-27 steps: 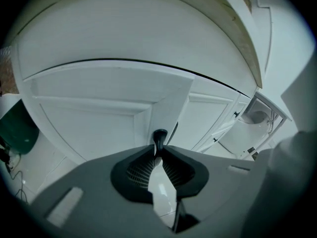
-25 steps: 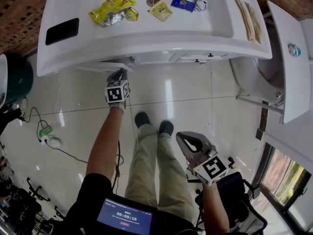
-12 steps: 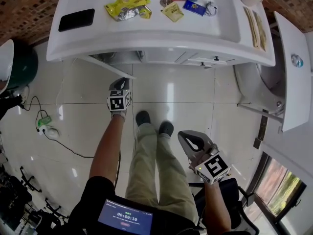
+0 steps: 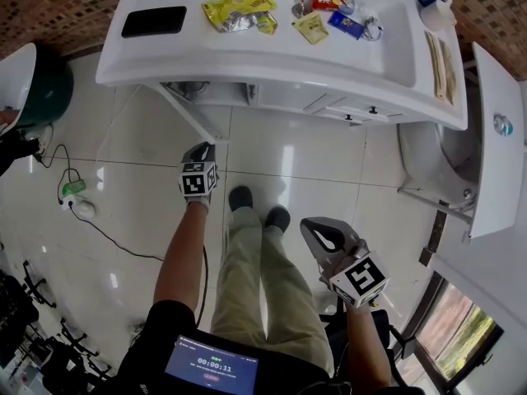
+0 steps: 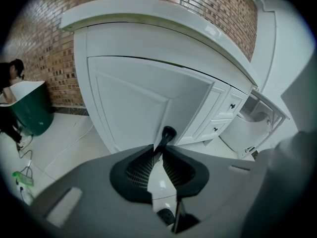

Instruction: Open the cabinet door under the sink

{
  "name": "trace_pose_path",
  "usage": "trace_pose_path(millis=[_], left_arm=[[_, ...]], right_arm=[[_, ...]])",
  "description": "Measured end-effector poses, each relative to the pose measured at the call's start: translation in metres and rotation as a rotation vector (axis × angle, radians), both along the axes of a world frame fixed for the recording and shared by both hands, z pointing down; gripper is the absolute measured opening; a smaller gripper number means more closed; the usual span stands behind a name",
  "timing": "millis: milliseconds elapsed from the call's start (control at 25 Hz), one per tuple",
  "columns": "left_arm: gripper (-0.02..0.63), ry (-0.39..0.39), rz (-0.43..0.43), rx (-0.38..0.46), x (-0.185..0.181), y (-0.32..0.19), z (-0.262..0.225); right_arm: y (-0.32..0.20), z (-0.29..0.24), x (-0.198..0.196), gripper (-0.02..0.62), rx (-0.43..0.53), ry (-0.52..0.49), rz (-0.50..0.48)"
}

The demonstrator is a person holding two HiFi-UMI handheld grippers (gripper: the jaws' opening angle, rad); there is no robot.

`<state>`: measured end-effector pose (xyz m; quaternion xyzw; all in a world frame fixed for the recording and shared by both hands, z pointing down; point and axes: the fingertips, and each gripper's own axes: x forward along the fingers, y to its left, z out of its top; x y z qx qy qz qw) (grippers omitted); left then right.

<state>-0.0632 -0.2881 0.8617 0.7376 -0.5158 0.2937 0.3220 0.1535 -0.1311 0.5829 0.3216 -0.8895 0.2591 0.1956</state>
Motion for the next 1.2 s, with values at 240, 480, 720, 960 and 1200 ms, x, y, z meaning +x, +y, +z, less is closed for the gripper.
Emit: trace_pose_path(millis=[240, 480, 720, 960, 1200], left_arm=[[0.067, -0.029, -0.04, -0.01, -0.031, 0.021, 0.0], [0.061, -0.069, -0.081, -0.021, -0.07, 0.039, 0.0], [0.05, -0.087, -0.137, -0.025, -0.108, 0.05, -0.001], [0.04, -0.095, -0.152, -0.032, -0.144, 0.055, -0.002], [0.034, -0.117, -0.11, -0.04, -0.184, 0.056, -0.003]], right_arm=[[-0.001, -0.002, -0.008, -0.011, 0.005, -0.006, -0.04], [-0.004, -0.007, -0.024, -0.011, 0.013, -0.037, -0.074], [-0.013, -0.007, -0.046, -0.011, 0.027, -0.045, -0.096], [-0.017, -0.003, -0.079, -0.011, 0.025, -0.054, -0.122], [-0.012, 0.002, -0.111, -0.011, 0.005, -0.065, -0.178]])
